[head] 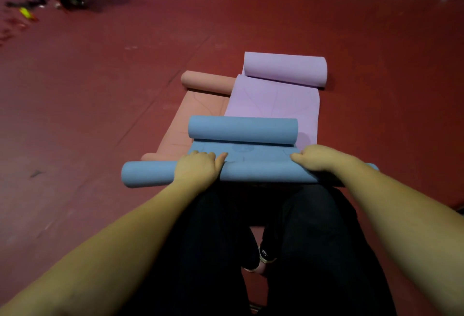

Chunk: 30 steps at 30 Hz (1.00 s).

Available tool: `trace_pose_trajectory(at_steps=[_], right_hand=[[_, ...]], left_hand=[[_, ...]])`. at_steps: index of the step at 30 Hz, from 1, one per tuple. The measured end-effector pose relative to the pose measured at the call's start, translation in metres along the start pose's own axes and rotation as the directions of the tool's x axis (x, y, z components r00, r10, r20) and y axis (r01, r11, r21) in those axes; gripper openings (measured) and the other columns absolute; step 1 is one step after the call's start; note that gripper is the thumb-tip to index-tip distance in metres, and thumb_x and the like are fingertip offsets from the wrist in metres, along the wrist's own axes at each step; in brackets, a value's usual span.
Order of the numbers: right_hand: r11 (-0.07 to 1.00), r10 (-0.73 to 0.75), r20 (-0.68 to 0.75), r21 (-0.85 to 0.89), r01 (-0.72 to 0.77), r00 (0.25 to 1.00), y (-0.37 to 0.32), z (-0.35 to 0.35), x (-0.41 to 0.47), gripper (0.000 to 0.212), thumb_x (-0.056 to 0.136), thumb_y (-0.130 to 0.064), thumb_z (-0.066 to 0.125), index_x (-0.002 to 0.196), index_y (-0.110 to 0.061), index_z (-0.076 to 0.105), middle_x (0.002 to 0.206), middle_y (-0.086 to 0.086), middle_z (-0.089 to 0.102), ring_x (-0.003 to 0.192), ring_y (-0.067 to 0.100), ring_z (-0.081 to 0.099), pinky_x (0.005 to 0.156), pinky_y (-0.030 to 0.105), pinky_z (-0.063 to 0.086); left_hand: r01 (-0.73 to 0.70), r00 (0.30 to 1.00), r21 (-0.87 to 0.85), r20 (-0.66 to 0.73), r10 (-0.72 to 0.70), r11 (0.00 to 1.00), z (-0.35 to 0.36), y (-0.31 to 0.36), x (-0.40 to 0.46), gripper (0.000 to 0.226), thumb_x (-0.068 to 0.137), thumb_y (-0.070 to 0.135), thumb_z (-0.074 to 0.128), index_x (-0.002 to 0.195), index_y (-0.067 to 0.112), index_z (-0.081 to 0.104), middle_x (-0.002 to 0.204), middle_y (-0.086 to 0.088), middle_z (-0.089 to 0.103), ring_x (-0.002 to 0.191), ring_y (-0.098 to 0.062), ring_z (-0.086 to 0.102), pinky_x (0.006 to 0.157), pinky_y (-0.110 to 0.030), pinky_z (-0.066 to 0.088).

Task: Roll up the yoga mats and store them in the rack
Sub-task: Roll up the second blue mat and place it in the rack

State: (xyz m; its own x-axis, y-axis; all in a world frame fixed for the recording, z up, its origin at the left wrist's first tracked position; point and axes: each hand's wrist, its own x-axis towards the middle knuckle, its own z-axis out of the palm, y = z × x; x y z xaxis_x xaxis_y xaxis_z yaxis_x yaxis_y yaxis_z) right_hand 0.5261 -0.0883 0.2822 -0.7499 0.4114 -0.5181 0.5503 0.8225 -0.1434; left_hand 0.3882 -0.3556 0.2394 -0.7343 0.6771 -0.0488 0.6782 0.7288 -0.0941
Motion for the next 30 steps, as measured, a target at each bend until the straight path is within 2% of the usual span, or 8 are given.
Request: trace_pose_trajectory(at_steps=[3,9,12,15,18,22,26,30], right_hand=[[0.999,-0.031,0.02,0.012,0.031,0.999,0.005,-0.022,-0.009,0.045,0.101,-0.043,0.036,0.119,-0.014,0.066,0.133,0.012,0.058,0.107,0.024,0.054,0.093,0.031,0.04],[0.999,0.001,0.117,-0.051,0.005,0.993,0.021,-0.019,-0.028,0.039,0.089,-0.051,0.043,0.092,-0.02,0.066,0.117,0.003,0.064,0.101,0.022,0.059,0.098,0.036,0.045],[1.0,0.013,0.088,0.003,-0.013,0.996,0.024,-0.009,-0.035,0.043,0.091,-0.053,0.044,0.103,-0.02,0.069,0.124,0.005,0.063,0.105,0.023,0.058,0.099,0.037,0.044],[0.998,0.01,0.044,0.064,-0.013,0.999,0.029,0.0,-0.038,0.047,0.097,-0.052,0.045,0.122,-0.017,0.065,0.129,0.004,0.057,0.113,0.024,0.055,0.1,0.034,0.041],[0.995,-0.061,-0.076,0.076,0.066,0.995,0.027,0.008,-0.039,0.036,0.099,-0.048,0.044,0.108,-0.019,0.063,0.121,0.001,0.058,0.103,0.022,0.054,0.092,0.033,0.041],[0.995,-0.095,-0.339,-0.019,0.094,0.936,0.017,0.022,-0.052,0.037,0.098,-0.053,0.045,0.082,-0.021,0.053,0.085,0.003,0.06,0.08,0.025,0.052,0.065,0.035,0.033],[0.991,-0.12,-0.574,-0.019,0.133,0.81,0.015,0.056,-0.067,0.049,0.092,-0.064,0.041,0.086,-0.02,0.062,0.088,0.002,0.066,0.088,0.028,0.06,0.073,0.037,0.042],[0.992,-0.126,-0.658,-0.073,0.104,0.742,0.011,0.074,-0.064,0.065,0.087,-0.064,0.027,0.09,-0.014,0.069,0.093,0.004,0.063,0.092,0.029,0.056,0.082,0.039,0.042]], left_hand=[[-0.063,0.998,0.011,0.008,0.063,0.998,-0.019,0.0,0.008,0.048,0.104,0.042,0.021,0.127,0.017,0.055,0.109,-0.009,0.066,0.094,-0.035,0.062,0.066,-0.037,0.037],[-0.068,0.991,-0.024,0.11,0.07,0.997,-0.042,0.014,-0.014,0.035,0.106,0.026,0.028,0.129,0.01,0.047,0.113,-0.013,0.063,0.1,-0.035,0.061,0.081,-0.043,0.049],[-0.044,0.974,-0.068,0.219,0.058,0.997,-0.038,0.019,-0.021,0.034,0.102,0.019,0.036,0.134,0.008,0.039,0.122,-0.013,0.059,0.107,-0.035,0.059,0.079,-0.043,0.046],[-0.031,0.95,-0.115,0.306,0.065,0.993,-0.042,0.021,-0.02,0.024,0.096,0.014,0.045,0.12,0.008,0.044,0.12,-0.014,0.056,0.107,-0.034,0.057,0.08,-0.044,0.048],[0.008,0.934,-0.118,0.355,0.035,0.993,-0.043,0.021,-0.013,0.026,0.099,0.02,0.038,0.118,0.009,0.051,0.126,-0.014,0.056,0.109,-0.032,0.055,0.082,-0.039,0.04],[0.124,0.893,-0.219,0.45,-0.012,0.968,-0.044,0.016,-0.003,0.051,0.103,0.035,0.023,0.13,0.009,0.057,0.139,-0.015,0.054,0.12,-0.03,0.051,0.095,-0.037,0.037],[0.153,0.87,-0.235,0.492,-0.018,0.96,-0.042,0.012,0.003,0.054,0.104,0.037,0.025,0.14,0.004,0.049,0.148,-0.018,0.045,0.131,-0.032,0.044,0.108,-0.039,0.034],[0.19,0.865,-0.3,0.502,-0.015,0.935,-0.038,0.011,0.009,0.052,0.104,0.036,0.029,0.14,0.004,0.05,0.148,-0.016,0.046,0.132,-0.031,0.045,0.107,-0.037,0.033]])
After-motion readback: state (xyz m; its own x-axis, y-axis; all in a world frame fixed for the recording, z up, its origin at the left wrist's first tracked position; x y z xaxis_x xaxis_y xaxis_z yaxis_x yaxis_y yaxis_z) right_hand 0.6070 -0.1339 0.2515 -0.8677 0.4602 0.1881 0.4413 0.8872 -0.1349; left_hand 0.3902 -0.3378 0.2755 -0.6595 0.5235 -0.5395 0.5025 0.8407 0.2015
